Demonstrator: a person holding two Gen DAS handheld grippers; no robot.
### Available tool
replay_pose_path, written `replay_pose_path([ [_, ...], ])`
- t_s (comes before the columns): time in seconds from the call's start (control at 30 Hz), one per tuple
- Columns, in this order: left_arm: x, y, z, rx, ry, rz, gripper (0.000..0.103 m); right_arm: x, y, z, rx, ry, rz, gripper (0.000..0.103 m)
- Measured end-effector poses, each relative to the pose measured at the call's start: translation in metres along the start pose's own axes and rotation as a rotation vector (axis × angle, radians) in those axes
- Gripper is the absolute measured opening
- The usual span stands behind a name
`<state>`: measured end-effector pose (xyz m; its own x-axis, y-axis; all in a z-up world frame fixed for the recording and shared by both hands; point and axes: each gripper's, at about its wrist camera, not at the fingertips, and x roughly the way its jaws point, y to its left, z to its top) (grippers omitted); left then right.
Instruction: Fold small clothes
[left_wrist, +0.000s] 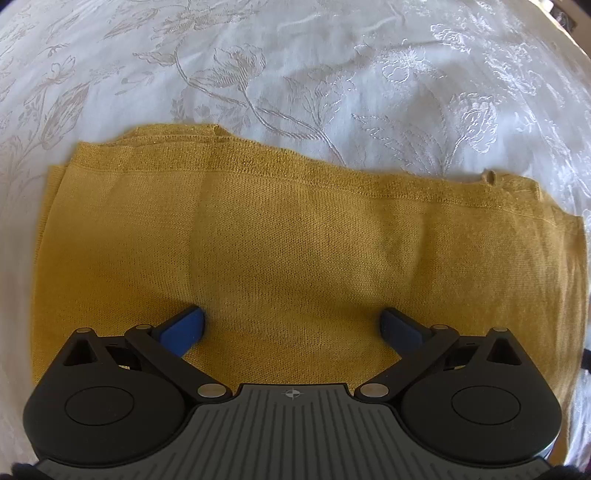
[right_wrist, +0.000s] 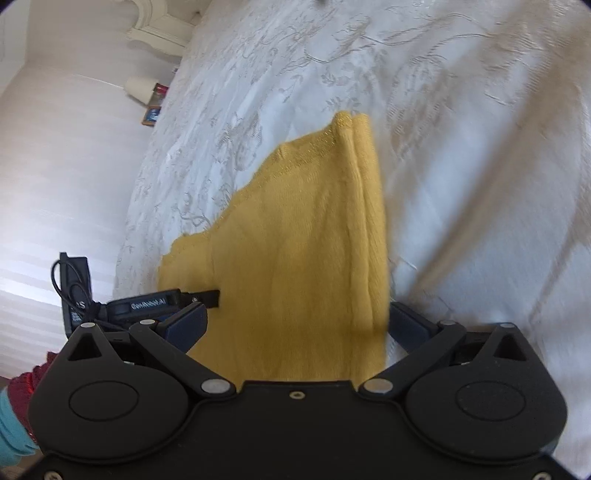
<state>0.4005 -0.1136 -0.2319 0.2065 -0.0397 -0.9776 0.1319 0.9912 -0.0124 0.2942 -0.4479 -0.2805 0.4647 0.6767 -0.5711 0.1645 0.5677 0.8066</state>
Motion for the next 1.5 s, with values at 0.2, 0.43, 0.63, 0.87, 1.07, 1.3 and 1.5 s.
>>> replay_pose_path([
  [0.2, 0.002, -0.005, 0.001, 0.004, 0.007, 0.019, 0.103, -0.001, -0.005, 0.0, 0.021, -0.008, 0.024, 0.103],
  [0.43, 0.001, 0.001, 0.033, 0.028, 0.17, -0.024, 0.102, -0.001, -0.002, -0.006, -0.034, -0.006, 0.023, 0.103],
  [0.63, -0.037, -0.003, 0.063, 0.15, 0.29, -0.044, 0.102, -0.002, -0.004, 0.002, -0.007, 0.026, 0.013, 0.102],
  [0.87, -0.1, -0.052, 0.096, 0.47, 0.311, -0.017, 0.102, 0.001, 0.001, 0.005, 0.017, 0.039, -0.036, 0.102],
  [1.07, -0.161, -0.08, 0.119, 0.631, 0.232, 0.027, 0.102, 0.009, 0.014, 0.008, 0.011, 0.057, -0.119, 0.102],
  [1.3, -0.236, -0.081, 0.141, 0.726, 0.102, -0.002, 0.102, 0.02, 0.03, 0.009, -0.068, 0.101, -0.216, 0.103],
  [1.5, -0.27, -0.063, 0.163, 0.653, 0.024, -0.009, 0.102, 0.025, 0.035, 0.008, -0.08, 0.11, -0.249, 0.103],
])
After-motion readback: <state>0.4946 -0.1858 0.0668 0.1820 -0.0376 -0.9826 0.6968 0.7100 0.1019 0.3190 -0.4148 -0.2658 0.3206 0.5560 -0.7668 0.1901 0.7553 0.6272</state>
